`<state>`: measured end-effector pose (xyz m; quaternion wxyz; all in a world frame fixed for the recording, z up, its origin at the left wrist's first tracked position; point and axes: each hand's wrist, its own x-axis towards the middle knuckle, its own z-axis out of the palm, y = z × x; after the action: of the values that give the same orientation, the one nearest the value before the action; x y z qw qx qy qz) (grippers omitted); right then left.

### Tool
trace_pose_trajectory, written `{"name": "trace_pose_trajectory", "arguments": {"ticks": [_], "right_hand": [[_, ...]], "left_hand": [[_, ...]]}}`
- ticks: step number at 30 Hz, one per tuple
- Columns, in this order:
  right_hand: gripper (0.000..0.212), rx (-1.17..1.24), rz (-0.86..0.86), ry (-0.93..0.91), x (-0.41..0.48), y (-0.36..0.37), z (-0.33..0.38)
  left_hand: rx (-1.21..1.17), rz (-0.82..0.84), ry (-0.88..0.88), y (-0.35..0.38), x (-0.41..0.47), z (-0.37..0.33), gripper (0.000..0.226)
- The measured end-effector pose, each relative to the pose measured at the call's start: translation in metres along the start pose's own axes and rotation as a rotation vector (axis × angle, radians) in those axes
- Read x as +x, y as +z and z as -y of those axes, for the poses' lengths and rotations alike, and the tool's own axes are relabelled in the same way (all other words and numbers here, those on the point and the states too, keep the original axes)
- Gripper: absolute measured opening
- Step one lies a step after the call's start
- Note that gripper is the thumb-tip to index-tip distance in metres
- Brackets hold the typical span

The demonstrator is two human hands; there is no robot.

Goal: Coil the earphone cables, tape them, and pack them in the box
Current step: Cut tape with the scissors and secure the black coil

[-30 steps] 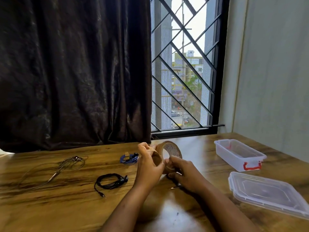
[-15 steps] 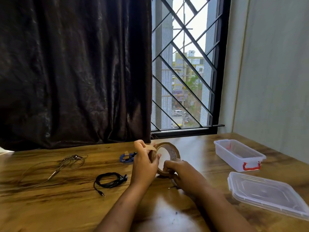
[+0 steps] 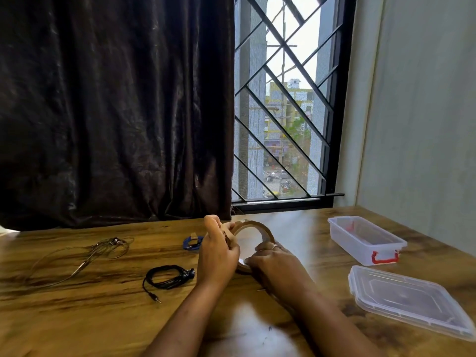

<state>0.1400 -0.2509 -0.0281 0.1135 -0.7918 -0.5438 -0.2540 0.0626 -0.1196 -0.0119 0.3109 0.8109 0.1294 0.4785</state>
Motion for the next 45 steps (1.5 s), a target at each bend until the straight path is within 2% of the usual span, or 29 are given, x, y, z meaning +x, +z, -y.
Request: {"name": "trace_pose_trajectory", "arguments": {"ticks": [4, 9, 16, 18, 20, 22, 25, 27, 29, 36, 40, 45], "right_hand": [[0.011, -0.081, 0.0, 0.002, 0.0, -0.005, 0.002], [0.017, -0.058, -0.017, 0.001, 0.0, -0.008, 0.002], [0.015, -0.114, -0.035, -0.1, 0.005, -0.006, -0.001], [0.015, -0.05, -0.039, -0.107, 0.004, -0.006, -0.003], [0.024, 0.12, -0.099, -0.061, 0.003, -0.01, -0.001], [0.036, 0.267, -0.188, 0.06, 0.002, -0.017, 0.0], [0.048, 0.26, -0.295, 0.188, 0.001, -0.018, -0.003], [0.057, 0.25, -0.311, 0.264, 0.0, -0.015, -0.008], [0.055, 0.266, -0.299, 0.309, 0.001, -0.009, -0.012], [0.051, 0.367, -0.231, 0.335, 0.005, 0.005, -0.015], [0.052, 0.352, -0.213, 0.3, 0.004, 0.0, -0.01], [0.051, 0.354, -0.239, 0.239, 0.005, -0.007, -0.005]], "left_hand": [[-0.049, 0.01, 0.05, 0.001, 0.0, 0.0, 0.053], [-0.072, 0.014, 0.073, 0.0, 0.002, 0.0, 0.058], [-0.035, 0.024, 0.124, -0.001, 0.002, -0.001, 0.053], [-0.031, 0.012, 0.134, -0.002, 0.001, -0.001, 0.049], [-0.054, 0.006, 0.15, -0.003, 0.001, 0.0, 0.047], [-0.085, 0.009, 0.153, -0.003, 0.001, 0.0, 0.046], [-0.088, 0.029, 0.17, -0.002, -0.002, -0.004, 0.046], [-0.068, 0.052, 0.215, 0.0, -0.004, -0.008, 0.052], [-0.051, 0.068, 0.264, 0.002, -0.005, -0.011, 0.056], [0.082, 0.108, 0.371, 0.004, -0.004, -0.01, 0.037], [0.069, 0.086, 0.399, 0.003, -0.002, -0.01, 0.045], [0.009, 0.068, 0.376, 0.002, 0.0, -0.01, 0.044]]}}
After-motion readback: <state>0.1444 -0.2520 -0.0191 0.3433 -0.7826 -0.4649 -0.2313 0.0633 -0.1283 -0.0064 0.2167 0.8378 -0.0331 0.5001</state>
